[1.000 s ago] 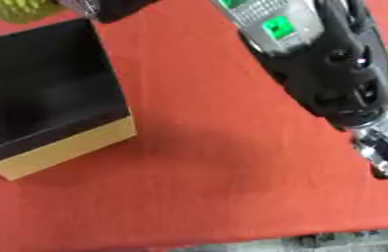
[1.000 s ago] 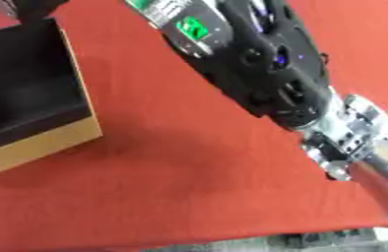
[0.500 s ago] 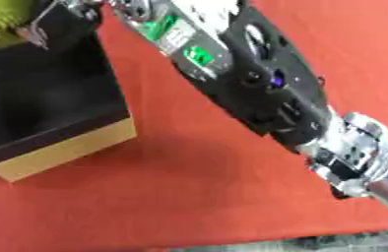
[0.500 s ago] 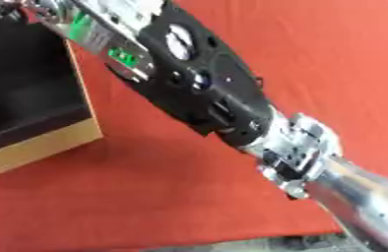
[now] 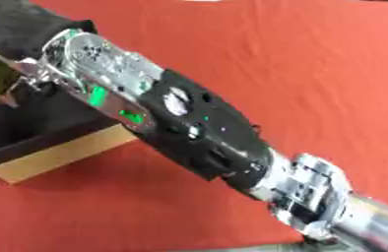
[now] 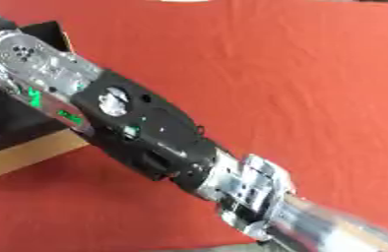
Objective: Pick up objects on the table and place them in the box.
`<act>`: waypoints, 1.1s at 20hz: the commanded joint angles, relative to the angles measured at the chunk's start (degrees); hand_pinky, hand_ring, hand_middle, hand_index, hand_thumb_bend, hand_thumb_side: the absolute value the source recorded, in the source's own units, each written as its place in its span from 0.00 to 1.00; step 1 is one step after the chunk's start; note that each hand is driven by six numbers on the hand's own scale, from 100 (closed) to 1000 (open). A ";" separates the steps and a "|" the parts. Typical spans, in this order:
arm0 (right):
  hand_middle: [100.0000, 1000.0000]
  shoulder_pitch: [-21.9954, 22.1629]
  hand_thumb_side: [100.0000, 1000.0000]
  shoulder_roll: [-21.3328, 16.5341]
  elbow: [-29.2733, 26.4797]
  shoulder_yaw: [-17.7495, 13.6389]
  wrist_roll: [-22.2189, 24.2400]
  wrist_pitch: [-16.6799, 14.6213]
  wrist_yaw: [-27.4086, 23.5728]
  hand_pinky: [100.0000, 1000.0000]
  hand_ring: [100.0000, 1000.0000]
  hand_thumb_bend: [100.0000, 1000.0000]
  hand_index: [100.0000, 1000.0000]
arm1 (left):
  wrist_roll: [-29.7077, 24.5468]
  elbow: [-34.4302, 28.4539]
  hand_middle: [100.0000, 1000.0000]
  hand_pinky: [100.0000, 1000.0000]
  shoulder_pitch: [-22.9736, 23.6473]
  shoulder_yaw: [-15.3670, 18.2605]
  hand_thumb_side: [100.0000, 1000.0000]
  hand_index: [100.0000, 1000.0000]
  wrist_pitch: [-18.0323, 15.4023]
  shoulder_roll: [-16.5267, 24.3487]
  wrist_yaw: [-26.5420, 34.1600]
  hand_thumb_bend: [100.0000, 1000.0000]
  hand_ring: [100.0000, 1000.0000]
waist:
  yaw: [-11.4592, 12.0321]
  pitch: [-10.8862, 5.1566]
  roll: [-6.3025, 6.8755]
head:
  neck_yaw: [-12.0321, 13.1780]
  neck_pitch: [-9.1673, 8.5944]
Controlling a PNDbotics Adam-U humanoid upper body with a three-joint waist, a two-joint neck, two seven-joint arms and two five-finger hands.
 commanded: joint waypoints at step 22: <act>0.79 -1.69 0.08 -0.91 -3.85 -2.82 -1.62 1.82 6.79 0.82 0.85 0.24 0.90 | -0.09 -0.83 0.69 0.70 -0.19 1.13 0.51 0.75 -0.11 1.41 0.16 0.00 0.66 | -0.19 -1.03 0.63 | 0.92 -0.37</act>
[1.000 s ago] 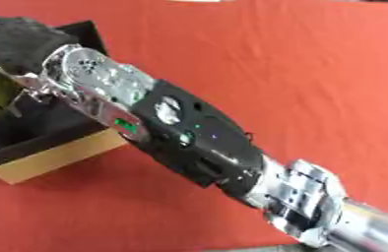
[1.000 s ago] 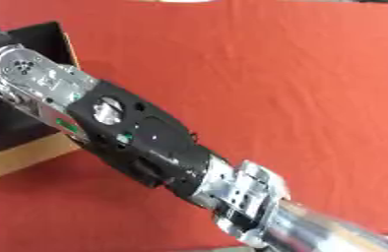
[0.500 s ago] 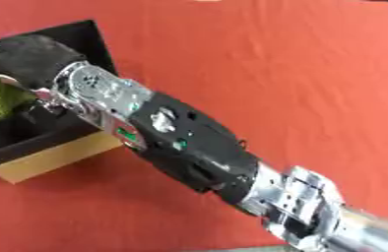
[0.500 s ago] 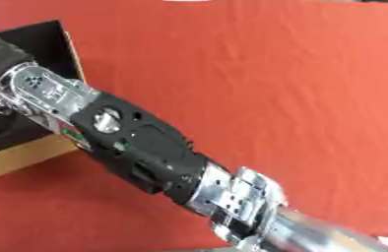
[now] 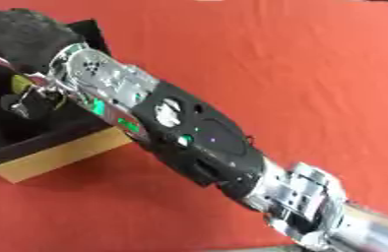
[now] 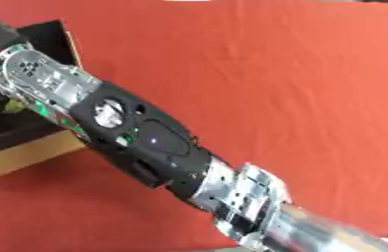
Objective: Pick up objects on the table and place them in the box.
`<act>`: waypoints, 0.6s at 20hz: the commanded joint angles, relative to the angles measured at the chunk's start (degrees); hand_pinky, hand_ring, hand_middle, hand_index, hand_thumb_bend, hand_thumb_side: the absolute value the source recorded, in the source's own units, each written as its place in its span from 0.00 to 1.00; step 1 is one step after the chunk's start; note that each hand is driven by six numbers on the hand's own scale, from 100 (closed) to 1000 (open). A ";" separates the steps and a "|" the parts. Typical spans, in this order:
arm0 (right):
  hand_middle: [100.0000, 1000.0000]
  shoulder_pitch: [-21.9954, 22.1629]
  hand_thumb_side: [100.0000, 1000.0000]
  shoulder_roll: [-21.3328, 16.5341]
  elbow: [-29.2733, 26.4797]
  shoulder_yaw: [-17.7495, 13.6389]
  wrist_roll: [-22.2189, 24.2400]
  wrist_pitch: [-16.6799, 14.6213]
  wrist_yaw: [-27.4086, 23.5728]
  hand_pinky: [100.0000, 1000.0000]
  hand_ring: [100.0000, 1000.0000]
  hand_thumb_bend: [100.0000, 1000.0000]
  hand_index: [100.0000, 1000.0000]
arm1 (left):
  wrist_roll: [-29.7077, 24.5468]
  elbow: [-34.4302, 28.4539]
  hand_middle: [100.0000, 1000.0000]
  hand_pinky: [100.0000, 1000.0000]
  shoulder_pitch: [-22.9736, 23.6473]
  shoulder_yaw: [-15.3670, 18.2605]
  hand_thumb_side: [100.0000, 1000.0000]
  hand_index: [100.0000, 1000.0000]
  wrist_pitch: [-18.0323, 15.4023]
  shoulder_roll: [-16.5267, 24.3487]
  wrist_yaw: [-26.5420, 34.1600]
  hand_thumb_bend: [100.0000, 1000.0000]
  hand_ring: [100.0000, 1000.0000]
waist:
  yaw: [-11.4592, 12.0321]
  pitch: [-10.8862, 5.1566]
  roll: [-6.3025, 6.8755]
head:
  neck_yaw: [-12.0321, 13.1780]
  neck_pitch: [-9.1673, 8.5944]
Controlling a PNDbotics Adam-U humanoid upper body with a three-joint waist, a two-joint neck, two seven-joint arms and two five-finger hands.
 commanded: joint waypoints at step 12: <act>0.69 -3.81 0.23 -14.41 -21.35 -11.56 -16.83 8.20 -22.51 0.77 0.83 0.00 0.81 | 0.72 -0.83 0.69 0.70 0.69 1.32 0.51 0.75 -0.08 1.73 -0.30 0.00 0.66 | -1.06 -1.54 0.54 | 2.25 0.31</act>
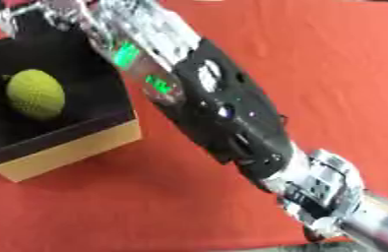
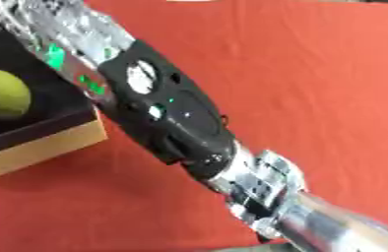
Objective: Pick up objects on the table and place them in the box.
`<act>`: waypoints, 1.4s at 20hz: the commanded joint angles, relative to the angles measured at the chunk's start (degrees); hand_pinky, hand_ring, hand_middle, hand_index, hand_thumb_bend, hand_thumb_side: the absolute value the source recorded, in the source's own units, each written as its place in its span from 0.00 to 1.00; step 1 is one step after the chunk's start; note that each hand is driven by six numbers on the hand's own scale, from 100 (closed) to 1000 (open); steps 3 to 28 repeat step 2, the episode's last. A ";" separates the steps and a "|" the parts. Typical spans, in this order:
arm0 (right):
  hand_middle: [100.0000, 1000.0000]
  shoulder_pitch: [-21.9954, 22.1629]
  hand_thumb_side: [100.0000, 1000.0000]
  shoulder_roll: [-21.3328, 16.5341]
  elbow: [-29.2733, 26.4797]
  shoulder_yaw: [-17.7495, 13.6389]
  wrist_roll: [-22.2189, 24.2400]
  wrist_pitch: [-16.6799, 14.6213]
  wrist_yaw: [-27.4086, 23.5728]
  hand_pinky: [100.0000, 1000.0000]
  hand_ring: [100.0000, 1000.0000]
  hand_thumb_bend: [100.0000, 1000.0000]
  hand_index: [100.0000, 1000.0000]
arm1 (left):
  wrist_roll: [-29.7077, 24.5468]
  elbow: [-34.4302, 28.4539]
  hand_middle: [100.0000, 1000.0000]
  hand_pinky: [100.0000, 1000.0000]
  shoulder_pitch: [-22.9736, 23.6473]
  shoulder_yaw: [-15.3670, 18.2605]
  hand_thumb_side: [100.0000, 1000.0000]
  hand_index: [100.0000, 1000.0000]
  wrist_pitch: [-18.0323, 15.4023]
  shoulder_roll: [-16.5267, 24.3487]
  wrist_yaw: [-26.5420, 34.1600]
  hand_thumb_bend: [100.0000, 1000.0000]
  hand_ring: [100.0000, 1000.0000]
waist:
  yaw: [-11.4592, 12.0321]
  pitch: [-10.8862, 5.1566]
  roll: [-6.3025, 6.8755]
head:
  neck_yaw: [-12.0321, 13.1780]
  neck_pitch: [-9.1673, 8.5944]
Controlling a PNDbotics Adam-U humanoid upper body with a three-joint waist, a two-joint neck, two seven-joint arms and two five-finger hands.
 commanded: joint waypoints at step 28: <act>0.70 -1.04 0.26 -8.04 -5.47 -3.25 -3.89 0.65 -8.77 0.78 0.83 0.00 0.81 | 0.46 -0.83 0.69 0.70 0.27 1.04 0.51 0.75 0.03 1.82 -0.35 0.00 0.66 | -0.32 -1.46 0.48 | 0.99 0.39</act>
